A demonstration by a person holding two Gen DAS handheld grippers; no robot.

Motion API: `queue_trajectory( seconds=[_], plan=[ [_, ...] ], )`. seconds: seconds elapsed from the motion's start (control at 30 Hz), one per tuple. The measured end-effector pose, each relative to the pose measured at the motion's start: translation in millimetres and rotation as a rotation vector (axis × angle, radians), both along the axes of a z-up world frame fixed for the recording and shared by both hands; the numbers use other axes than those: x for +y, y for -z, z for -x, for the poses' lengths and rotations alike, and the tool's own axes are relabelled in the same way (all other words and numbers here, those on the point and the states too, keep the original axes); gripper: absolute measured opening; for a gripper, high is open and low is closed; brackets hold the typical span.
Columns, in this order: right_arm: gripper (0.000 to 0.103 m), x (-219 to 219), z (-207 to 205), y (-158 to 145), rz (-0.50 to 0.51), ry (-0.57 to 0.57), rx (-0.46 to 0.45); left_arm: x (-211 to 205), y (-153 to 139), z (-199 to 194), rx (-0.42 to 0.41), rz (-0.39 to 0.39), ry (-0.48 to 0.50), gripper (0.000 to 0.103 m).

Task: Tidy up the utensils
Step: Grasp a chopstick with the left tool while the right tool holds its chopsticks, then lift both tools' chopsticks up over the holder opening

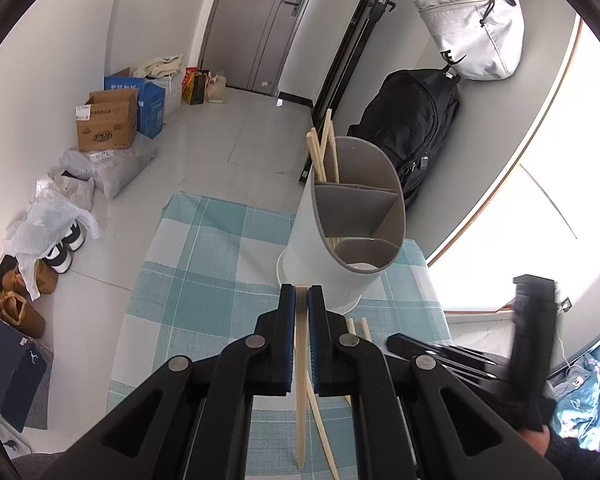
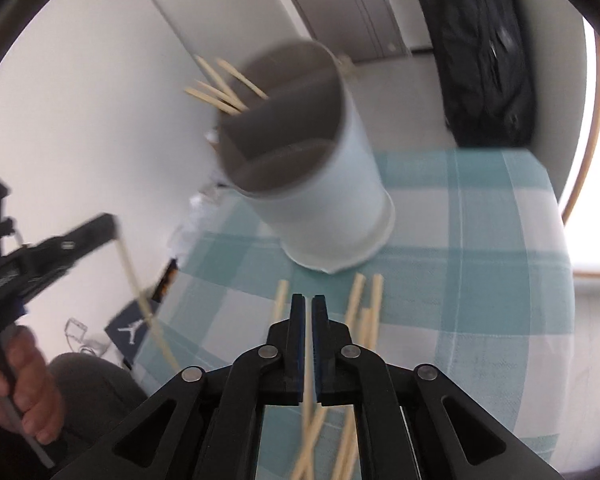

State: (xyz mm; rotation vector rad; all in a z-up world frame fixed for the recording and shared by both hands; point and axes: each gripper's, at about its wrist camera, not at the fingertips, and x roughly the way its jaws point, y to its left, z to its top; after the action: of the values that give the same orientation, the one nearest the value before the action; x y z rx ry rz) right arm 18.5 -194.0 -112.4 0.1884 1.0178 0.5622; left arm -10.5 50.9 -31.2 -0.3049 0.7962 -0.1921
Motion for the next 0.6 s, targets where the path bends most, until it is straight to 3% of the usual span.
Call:
queue_trajectory(
  seconds=[0.13,0.37,0.6],
  plan=[
    [0.02,13,-18,18,0.056,-0.028,0.043,5,9,-8,0.024,0.033,0.007,0.002],
    [0.019,35,-41,40,0.2,-0.014,0.094,17,22,-17,0.063,0.072,0.011,0.002],
    [0.018,50,-42,38,0.282,-0.032,0.034,19,27,-19,0.08,0.085,0.012,0.002]
  ],
)
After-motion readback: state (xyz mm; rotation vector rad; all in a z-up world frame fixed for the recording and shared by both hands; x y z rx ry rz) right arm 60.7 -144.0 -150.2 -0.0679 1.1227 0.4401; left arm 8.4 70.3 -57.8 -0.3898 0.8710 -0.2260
